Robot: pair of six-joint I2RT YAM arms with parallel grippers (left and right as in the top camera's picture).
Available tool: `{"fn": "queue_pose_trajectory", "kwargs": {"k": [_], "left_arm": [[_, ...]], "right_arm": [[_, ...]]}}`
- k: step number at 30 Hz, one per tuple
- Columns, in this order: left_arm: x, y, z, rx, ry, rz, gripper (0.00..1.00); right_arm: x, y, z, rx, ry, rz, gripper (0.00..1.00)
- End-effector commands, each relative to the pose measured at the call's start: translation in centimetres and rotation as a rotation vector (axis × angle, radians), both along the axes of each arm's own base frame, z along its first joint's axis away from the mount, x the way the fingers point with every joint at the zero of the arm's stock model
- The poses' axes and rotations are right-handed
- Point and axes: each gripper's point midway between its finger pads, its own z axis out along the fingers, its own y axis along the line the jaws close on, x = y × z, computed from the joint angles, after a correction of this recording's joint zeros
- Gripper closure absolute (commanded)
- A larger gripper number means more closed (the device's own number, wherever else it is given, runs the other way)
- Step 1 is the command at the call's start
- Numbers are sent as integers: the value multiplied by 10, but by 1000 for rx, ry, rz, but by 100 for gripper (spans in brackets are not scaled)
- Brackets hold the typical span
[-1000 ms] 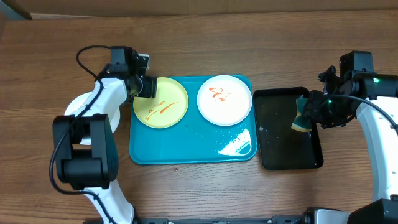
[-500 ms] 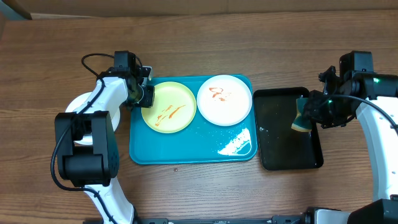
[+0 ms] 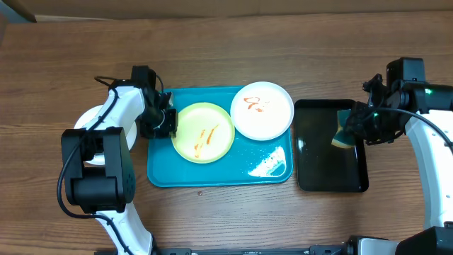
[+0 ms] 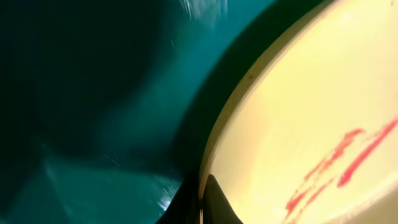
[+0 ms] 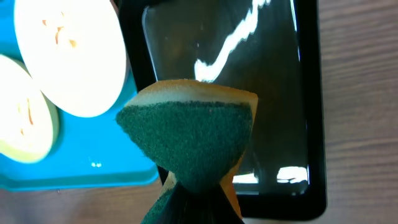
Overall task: Clean dirty plates on tray and stack at the side
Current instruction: 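Grip the yellow plate rim with left gripper and pull it forward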
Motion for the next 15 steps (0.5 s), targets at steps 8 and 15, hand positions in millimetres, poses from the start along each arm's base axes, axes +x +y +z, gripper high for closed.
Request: {"fn": "queue_pose_trajectory", "kwargs": {"k": [8,15], "left_arm": [[-39,-18,1,-80,205,118,96],[-47,-25,2,-68,249,143,96]], "right_arm": [[-6,5,-60,23,16,2,96],[-16,5,-112,44,29,-126,96]]}}
